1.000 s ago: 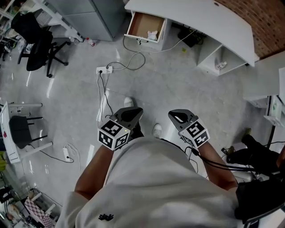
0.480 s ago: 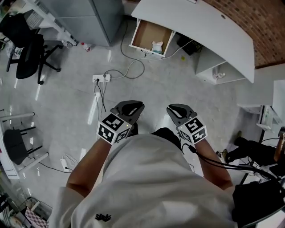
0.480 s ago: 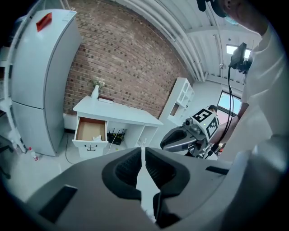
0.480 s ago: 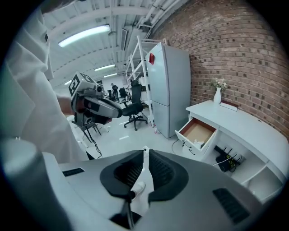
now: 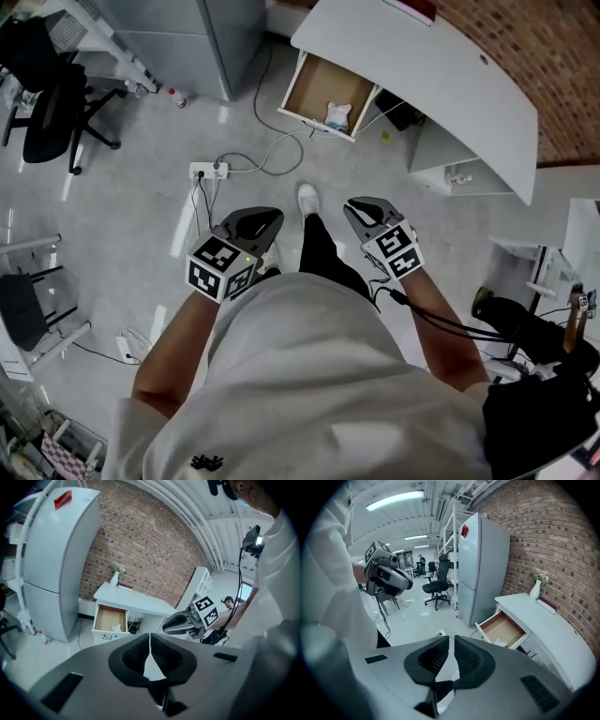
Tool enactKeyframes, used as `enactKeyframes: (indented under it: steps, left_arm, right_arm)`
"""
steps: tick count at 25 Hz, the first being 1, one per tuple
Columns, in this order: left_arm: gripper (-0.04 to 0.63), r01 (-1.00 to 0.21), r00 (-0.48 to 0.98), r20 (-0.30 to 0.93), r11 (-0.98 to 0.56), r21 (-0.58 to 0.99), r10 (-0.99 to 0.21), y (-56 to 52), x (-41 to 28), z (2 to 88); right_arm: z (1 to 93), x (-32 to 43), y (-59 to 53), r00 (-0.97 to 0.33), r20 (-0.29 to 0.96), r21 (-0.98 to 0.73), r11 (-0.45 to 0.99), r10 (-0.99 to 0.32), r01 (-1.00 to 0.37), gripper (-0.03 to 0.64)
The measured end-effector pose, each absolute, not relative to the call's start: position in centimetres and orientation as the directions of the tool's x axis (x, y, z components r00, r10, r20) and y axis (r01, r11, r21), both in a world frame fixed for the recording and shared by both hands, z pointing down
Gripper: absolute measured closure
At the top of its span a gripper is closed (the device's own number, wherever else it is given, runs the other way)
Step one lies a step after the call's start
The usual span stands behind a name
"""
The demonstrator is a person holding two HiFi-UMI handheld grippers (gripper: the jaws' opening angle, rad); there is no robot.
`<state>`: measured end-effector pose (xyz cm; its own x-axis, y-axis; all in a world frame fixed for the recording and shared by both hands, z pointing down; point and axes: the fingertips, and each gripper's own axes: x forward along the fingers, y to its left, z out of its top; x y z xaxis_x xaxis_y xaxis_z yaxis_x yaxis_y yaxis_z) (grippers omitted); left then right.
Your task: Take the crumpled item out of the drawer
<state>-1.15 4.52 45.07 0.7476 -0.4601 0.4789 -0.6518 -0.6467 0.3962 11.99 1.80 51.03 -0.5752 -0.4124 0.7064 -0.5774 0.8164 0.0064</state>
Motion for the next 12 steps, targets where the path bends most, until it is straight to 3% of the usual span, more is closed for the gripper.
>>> enactKeyframes:
  steps: [12]
  left_arm:
    - [0.571, -0.75, 0.658, 0.563, -0.505, 0.427, -0.5, -11.1, 1.5, 46.8]
  right_arm:
    - [62.3, 16.8, -23.2, -0.48, 0.795, 0.131, 0.878, -0.371, -0.461, 0.557]
